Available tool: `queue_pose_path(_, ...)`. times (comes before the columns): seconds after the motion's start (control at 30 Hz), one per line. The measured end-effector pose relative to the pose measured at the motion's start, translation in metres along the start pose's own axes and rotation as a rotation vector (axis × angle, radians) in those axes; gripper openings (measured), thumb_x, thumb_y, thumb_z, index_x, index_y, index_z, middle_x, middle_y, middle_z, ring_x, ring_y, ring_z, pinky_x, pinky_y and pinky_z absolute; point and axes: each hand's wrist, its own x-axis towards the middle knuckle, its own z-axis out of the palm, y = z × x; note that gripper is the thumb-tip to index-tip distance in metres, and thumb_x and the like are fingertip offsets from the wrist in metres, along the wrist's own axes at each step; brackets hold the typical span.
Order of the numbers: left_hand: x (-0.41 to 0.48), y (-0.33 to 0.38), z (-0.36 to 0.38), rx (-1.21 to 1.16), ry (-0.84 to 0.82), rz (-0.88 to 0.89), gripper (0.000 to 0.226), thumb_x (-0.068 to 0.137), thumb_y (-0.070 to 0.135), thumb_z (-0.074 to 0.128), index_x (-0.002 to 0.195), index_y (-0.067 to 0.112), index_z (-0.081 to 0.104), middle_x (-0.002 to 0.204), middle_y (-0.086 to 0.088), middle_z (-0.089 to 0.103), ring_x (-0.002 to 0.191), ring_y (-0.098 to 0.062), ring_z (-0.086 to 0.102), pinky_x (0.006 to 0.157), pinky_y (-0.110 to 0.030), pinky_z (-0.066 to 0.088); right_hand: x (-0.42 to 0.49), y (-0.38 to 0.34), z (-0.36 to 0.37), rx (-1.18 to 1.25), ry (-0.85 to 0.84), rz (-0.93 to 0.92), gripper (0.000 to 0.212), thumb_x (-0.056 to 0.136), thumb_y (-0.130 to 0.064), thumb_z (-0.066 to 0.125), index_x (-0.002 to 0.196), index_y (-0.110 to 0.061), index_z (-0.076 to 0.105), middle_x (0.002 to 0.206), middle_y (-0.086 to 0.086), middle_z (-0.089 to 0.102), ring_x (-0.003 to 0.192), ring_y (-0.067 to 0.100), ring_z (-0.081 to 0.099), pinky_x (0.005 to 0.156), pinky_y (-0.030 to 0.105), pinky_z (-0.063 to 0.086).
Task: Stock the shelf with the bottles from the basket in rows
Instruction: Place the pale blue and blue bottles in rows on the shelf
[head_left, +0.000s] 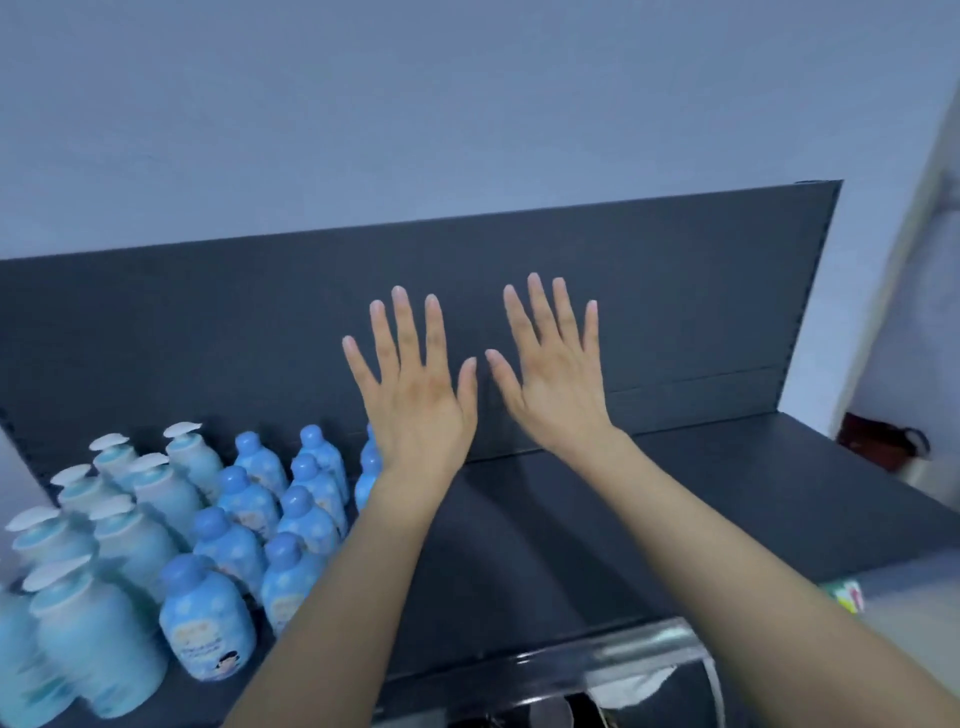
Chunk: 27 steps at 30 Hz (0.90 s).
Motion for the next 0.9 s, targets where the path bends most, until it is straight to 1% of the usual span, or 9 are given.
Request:
queue_pose_path(0.13,-0.008,0.049,-0.016,-0.125,0.009,0.048,0.065,0.094,0.045,0.031,0.148,0.011,0.018,0.156,-0.017,0.014,0.144,-0.033,0.010,0.112,-0.054,-0.002,-0.028,0.033,-0.038,-0.106,0.005,0.093,0.064,0.094,-0.049,0.021,0.148,-0.016,0.018,0.156,0.010,0.016,0.145,0.029,0.006,0.114,0.048,-0.005)
queue_pose_path(0.3,-0.027,0.121,-0.026,-0.283,-0.023,0.147,0.065,0.095,0.045,0.029,0.148,0.010,0.017,0.156,-0.018,0.012,0.144,-0.034,0.009,0.112,-0.055,0.001,-0.070,0.084,-0.085,-0.223,0.032,0.226,0.063,0.094,-0.049,0.023,0.148,-0.017,0.020,0.156,0.010,0.017,0.145,0.028,0.006,0.115,0.048,-0.003)
queue_pose_path(0.57,-0.072,0.268,-0.035,-0.528,-0.071,0.305,0.064,0.094,0.041,0.032,0.149,0.011,0.016,0.156,-0.019,0.013,0.143,-0.033,0.007,0.112,-0.055,-0.001,-0.158,0.191,-0.156,-0.402,0.041,0.432,0.064,0.093,-0.050,0.024,0.147,-0.017,0.022,0.155,0.010,0.022,0.144,0.029,0.013,0.114,0.047,-0.001)
queue_pose_path(0.73,-0.117,0.364,-0.033,-0.598,-0.140,0.396,0.065,0.094,0.040,0.031,0.149,0.011,0.013,0.156,-0.019,0.013,0.144,-0.034,0.009,0.113,-0.056,0.003,-0.224,0.265,-0.185,-0.436,0.033,0.505,0.062,0.092,-0.047,0.029,0.146,-0.015,0.026,0.153,0.011,0.025,0.143,0.030,0.017,0.114,0.051,0.007)
queue_pose_path(0.8,-0.139,0.400,-0.029,-0.618,-0.186,0.421,0.064,0.094,0.039,0.031,0.149,0.012,0.013,0.156,-0.018,0.012,0.144,-0.033,0.008,0.113,-0.055,0.001,-0.252,0.296,-0.190,-0.436,0.014,0.529,0.062,0.093,-0.046,0.030,0.146,-0.015,0.027,0.153,0.011,0.025,0.143,0.029,0.016,0.115,0.049,0.006)
queue_pose_path(0.9,-0.179,0.451,-0.016,-0.624,-0.270,0.441,0.063,0.095,0.039,0.034,0.149,0.012,0.017,0.155,-0.018,0.015,0.144,-0.032,0.011,0.113,-0.054,0.001,-0.300,0.344,-0.191,-0.395,-0.063,0.585,0.062,0.092,-0.046,0.028,0.146,-0.016,0.025,0.155,0.009,0.022,0.144,0.027,0.013,0.115,0.045,0.000)
